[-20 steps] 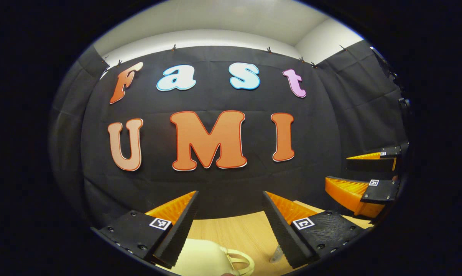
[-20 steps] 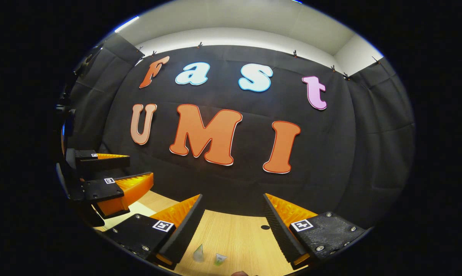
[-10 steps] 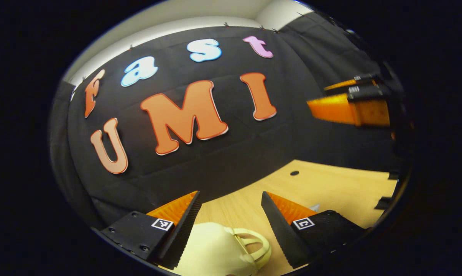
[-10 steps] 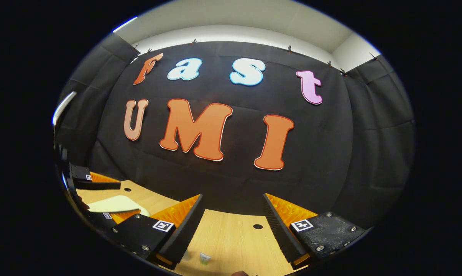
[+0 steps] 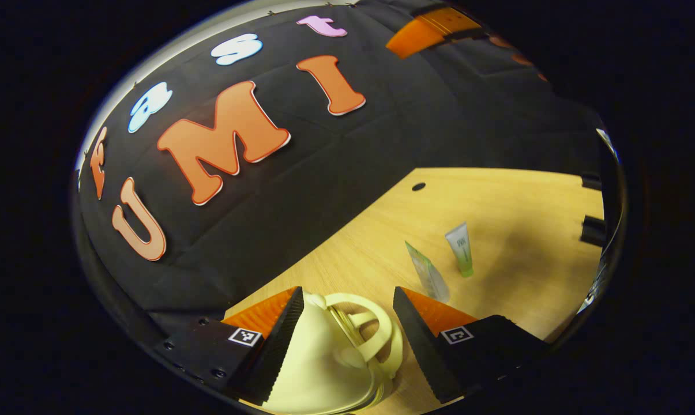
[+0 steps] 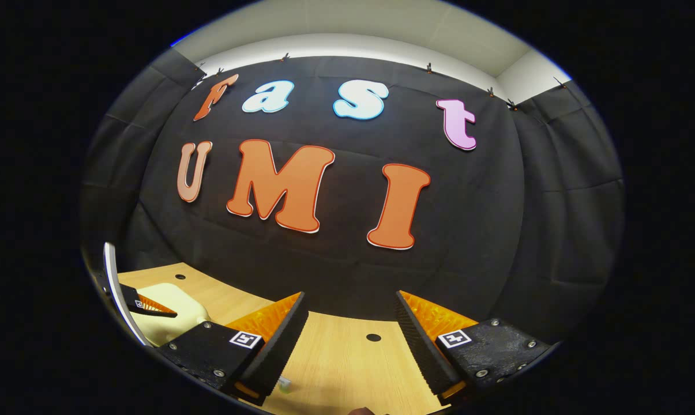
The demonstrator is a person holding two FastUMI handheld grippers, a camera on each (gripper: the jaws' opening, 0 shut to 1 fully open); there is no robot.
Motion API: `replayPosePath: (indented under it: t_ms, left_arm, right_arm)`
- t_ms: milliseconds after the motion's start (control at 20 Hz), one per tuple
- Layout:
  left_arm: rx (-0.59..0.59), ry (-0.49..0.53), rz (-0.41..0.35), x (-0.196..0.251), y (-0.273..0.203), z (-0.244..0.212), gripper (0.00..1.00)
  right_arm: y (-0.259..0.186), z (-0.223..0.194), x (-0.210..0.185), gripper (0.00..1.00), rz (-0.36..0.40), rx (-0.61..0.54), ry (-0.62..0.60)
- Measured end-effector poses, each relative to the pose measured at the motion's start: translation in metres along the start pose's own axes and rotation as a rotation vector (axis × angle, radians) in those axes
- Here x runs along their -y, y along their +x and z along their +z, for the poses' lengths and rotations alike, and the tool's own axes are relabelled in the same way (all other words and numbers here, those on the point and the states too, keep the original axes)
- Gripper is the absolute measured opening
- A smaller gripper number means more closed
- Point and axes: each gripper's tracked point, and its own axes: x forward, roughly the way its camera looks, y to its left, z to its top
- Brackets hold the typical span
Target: First open the suitcase, pack the skin care products into it, and then close the suitcase.
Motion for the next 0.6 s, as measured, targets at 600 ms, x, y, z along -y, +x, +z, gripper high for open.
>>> replayPosePath:
  t_ms: [600]
  left_arm:
    - [-0.243,0.305,0.013,0.031,0.024,-0.081,0.80]
  right_arm:
    - [0.014,-0.008,0.010,0.95,0.038,0.011,0.023]
